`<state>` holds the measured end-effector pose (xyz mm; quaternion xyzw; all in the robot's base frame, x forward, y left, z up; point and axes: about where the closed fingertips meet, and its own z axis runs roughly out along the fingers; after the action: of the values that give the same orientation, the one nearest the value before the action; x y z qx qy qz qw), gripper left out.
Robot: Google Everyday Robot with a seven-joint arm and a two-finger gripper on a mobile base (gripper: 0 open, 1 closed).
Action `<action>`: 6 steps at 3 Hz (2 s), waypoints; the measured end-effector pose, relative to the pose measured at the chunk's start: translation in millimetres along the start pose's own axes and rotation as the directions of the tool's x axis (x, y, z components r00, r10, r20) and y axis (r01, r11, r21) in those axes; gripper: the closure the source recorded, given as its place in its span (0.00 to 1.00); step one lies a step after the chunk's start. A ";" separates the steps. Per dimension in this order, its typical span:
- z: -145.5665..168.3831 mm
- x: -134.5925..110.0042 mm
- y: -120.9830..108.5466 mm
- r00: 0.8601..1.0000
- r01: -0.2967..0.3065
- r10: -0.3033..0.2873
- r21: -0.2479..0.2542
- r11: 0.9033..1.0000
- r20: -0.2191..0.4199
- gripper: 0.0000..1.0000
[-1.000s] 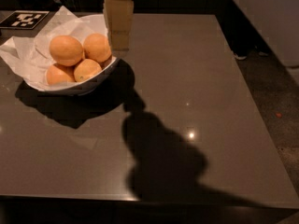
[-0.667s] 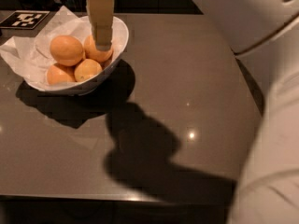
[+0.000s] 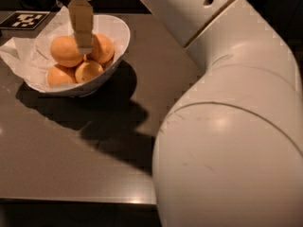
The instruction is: Pick orange from white bowl
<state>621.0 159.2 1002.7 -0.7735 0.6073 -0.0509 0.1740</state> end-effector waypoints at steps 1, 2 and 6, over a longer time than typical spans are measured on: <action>20.8 -11.6 -3.6 1.000 0.009 -0.009 -0.032 0.999 -0.003 0.09; 37.7 -19.7 3.6 1.000 0.017 -0.018 -0.075 0.997 -0.007 0.18; 73.9 -37.5 2.6 0.998 0.063 -0.067 -0.144 0.988 -0.019 0.24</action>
Offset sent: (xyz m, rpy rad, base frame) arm -0.0354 -0.0030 -0.0603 -0.2073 0.2423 0.0223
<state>630.4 209.9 937.8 -0.8027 0.5859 -0.0220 0.1090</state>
